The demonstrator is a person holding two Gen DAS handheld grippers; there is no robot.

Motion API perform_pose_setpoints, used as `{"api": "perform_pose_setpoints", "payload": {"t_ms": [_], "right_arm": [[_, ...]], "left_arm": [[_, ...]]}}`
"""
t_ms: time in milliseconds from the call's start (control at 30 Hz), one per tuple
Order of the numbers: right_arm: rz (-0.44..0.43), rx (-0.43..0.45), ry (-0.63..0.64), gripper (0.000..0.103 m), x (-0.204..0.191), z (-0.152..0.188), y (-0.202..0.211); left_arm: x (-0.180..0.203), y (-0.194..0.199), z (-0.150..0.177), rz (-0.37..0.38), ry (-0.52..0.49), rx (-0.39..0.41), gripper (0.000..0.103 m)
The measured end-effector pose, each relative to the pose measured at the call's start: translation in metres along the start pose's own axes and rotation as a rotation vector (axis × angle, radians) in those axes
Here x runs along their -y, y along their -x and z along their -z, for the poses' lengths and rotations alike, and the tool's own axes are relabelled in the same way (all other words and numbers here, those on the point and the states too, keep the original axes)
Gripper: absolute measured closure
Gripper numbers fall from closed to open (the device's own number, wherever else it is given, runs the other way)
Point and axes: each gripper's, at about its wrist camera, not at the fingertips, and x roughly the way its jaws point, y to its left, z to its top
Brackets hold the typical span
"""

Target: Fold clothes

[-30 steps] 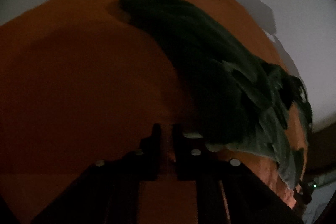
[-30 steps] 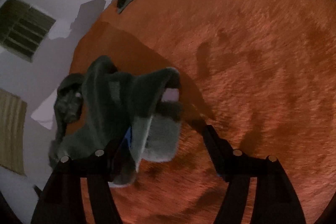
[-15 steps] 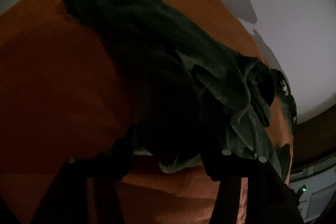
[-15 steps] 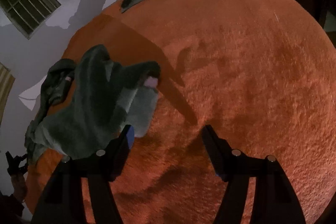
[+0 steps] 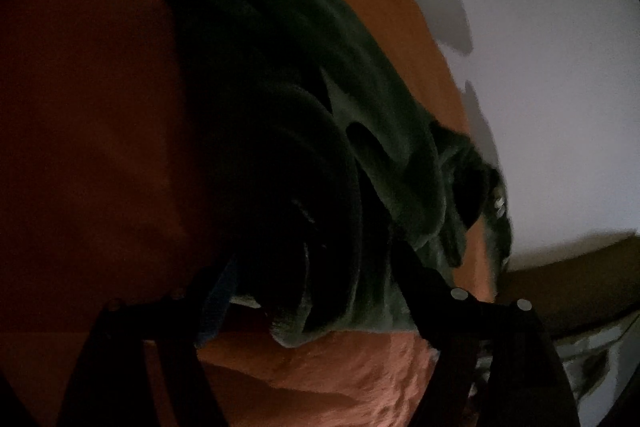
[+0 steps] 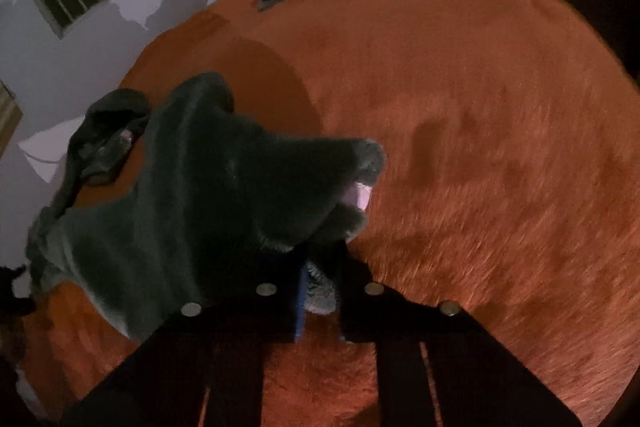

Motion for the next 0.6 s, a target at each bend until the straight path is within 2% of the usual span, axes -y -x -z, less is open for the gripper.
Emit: {"api": "perform_pose_setpoints", "payload": {"t_ms": [33,100,133,167,200,267,300,367,433,467,533,600], "right_arm": [[0.03,0.029,0.021,0.095,-0.003,-0.004,0.007],[0.144,0.11,0.107,0.096,-0.013,-0.017,0.032],[0.211,0.158,0.162,0.096,-0.02,-0.024,0.046],[0.299,0.22,0.227,0.096,-0.026,-0.032,0.062],[0.393,0.29,0.296,0.096,-0.031,-0.038,0.08],[0.538,0.41,0.404,0.096,-0.04,-0.049,0.111],[0.59,0.439,0.438,0.096,-0.04,-0.052,0.122],[0.657,0.458,0.5,0.096,-0.032,-0.048,0.135],[0.715,0.423,0.595,0.096,-0.022,-0.035,0.129],[0.724,0.376,0.618,0.096,-0.014,-0.027,0.121],[0.674,0.267,0.606,0.096,0.003,-0.01,0.104],[0.636,0.194,0.591,0.096,0.012,0.01,0.093]], "left_arm": [[0.004,-0.003,0.0,-0.028,-0.02,0.0,0.024],[0.013,-0.009,0.0,-0.085,-0.06,-0.001,0.026],[0.018,-0.013,-0.001,-0.113,-0.081,-0.002,0.035],[0.022,-0.016,-0.001,-0.141,-0.101,-0.002,0.069],[0.021,-0.017,-0.003,-0.169,-0.104,-0.004,0.078],[0.017,-0.012,-0.004,-0.158,-0.085,0.007,0.082],[0.014,-0.007,-0.004,-0.148,-0.076,0.023,0.083],[0.013,0.006,-0.003,-0.167,-0.104,0.037,0.088],[0.012,0.018,-0.003,-0.187,-0.135,0.05,0.09],[0.012,0.024,-0.003,-0.198,-0.15,0.057,0.09],[0.017,0.044,-0.008,-0.238,-0.201,0.054,0.091],[0.023,0.069,-0.015,-0.228,-0.213,0.068,0.092]]}}
